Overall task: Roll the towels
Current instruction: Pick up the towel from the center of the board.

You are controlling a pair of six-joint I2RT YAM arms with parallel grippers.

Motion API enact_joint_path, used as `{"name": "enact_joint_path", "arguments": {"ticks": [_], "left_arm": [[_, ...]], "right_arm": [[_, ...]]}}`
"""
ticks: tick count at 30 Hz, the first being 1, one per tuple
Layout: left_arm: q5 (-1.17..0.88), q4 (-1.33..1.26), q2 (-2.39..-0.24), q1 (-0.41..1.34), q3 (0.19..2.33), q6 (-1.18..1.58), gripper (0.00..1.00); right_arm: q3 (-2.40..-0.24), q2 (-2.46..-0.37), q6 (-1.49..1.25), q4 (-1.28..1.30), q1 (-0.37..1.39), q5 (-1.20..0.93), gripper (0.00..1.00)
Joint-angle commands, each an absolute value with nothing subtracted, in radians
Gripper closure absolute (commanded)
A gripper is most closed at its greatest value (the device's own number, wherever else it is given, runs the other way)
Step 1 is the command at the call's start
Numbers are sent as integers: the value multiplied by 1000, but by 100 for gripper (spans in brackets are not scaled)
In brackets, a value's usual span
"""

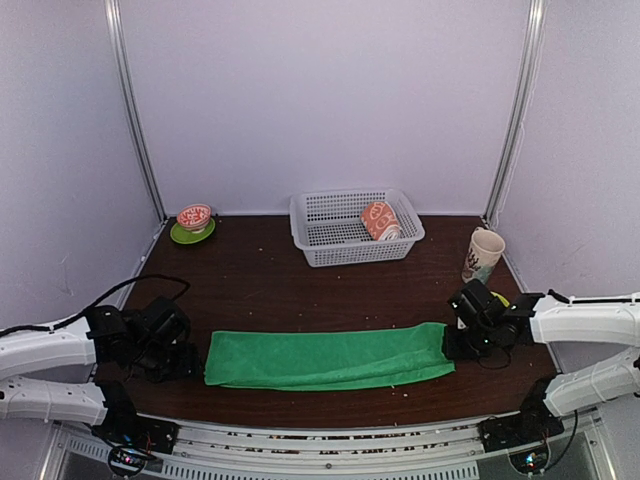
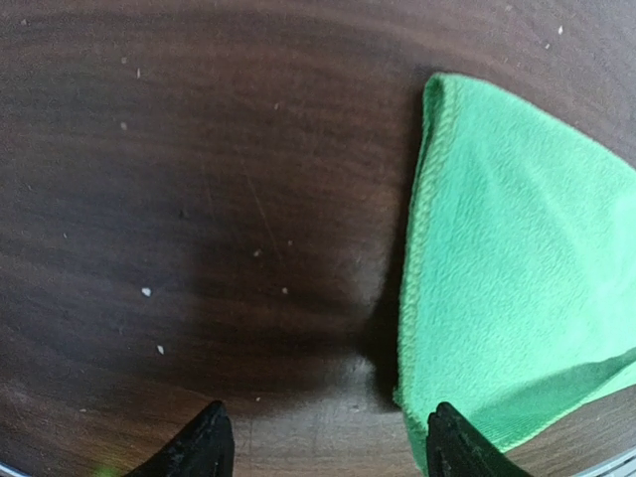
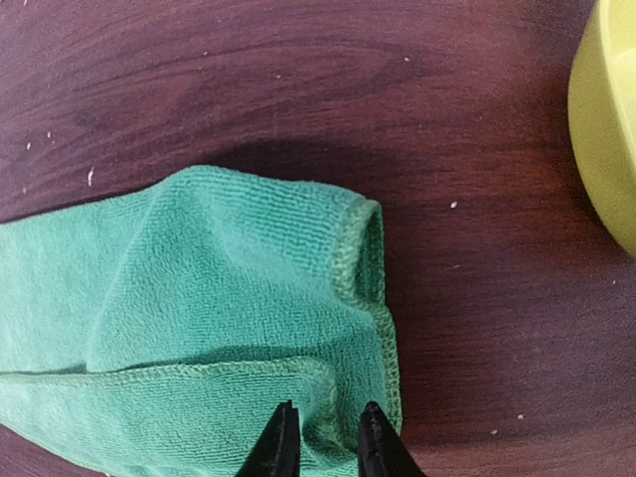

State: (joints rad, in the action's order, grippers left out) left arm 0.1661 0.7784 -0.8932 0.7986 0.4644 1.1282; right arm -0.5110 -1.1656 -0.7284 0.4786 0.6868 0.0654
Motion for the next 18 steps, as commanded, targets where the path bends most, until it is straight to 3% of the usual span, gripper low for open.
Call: {"name": "enact_joint_path", "arguments": {"ticks": [1,6,13,18], "left_arm": [[127,739,-881,803,451,1157,32],[127,736,-867,802,443,1170,32],[98,695,-887,802,427,1183,33],[72,656,-891,803,412,1194,42]], "right_arm": [[-499,-1145,-727,448,679,67,81],[-489,-1122,-724,452,679,68,100],[-488,-1086,-723,475,679,82,100],[-489,-1054,-721,489,679,84,100]]}}
